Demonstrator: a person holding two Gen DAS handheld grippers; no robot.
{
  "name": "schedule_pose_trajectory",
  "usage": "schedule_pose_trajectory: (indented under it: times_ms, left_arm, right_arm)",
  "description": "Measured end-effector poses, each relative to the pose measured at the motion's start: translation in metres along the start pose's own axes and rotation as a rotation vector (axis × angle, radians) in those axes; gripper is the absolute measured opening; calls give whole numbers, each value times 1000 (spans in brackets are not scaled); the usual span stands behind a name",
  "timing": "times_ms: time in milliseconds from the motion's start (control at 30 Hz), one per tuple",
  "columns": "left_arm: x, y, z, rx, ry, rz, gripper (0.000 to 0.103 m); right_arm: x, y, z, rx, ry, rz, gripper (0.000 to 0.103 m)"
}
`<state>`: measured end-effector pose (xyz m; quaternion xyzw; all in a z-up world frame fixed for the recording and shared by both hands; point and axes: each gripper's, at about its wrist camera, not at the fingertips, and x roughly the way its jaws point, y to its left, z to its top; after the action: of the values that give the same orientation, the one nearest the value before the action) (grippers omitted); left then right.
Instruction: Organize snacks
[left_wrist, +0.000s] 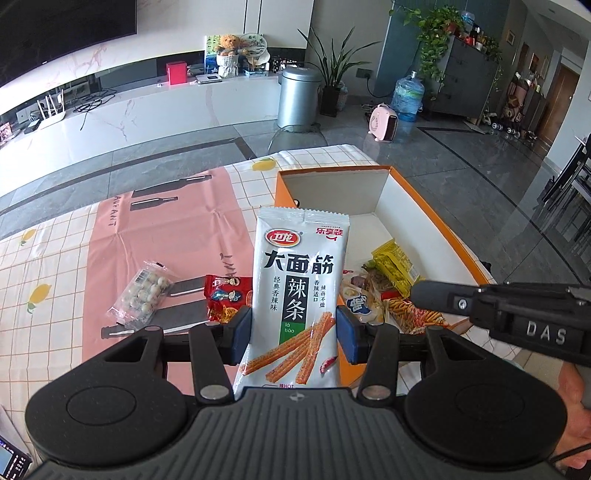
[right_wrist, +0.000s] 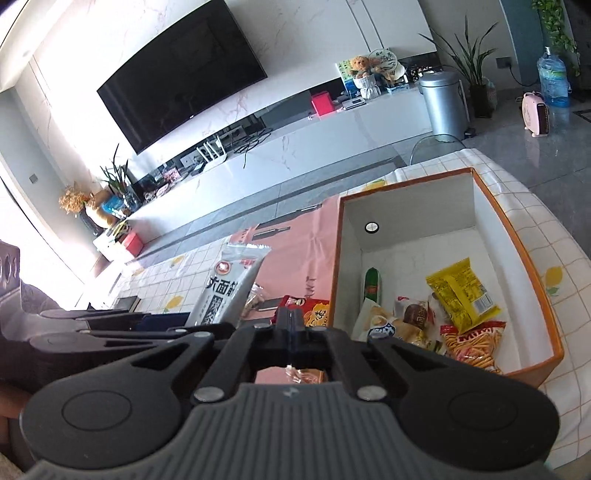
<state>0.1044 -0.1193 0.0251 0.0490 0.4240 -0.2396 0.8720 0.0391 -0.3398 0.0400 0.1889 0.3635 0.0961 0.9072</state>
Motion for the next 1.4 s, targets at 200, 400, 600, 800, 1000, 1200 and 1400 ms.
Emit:
schedule_pose_trajectory:
  times_ms: [200,400,600,800,1000,1200,1400]
  left_arm:
    - [10,24,-28,-52,60,38,55]
    - [13,59,-47,-63,98,86,55]
    - [22,87,-55,-70,119,92,55]
    - [42,112,-64,-85,147,82,55]
    - [57,134,-68,-124,162,64,55]
    - [68,147,-67,-144,172,49,55]
    - [76,149,-68,-152,183,35,55]
  right_arm:
    - [16,16,-38,-23,63,19,0]
    - [56,30,-82,54,93,-22,16]
    - [96,48,-107,65,66,-143,63]
    - [135,65,-112,4,59,-265,77]
    - [173,65,-116,14,104,-374,82]
    - [195,68,-120,-7,124,-414,89]
    - [206,72,-126,-84,130,-459,92]
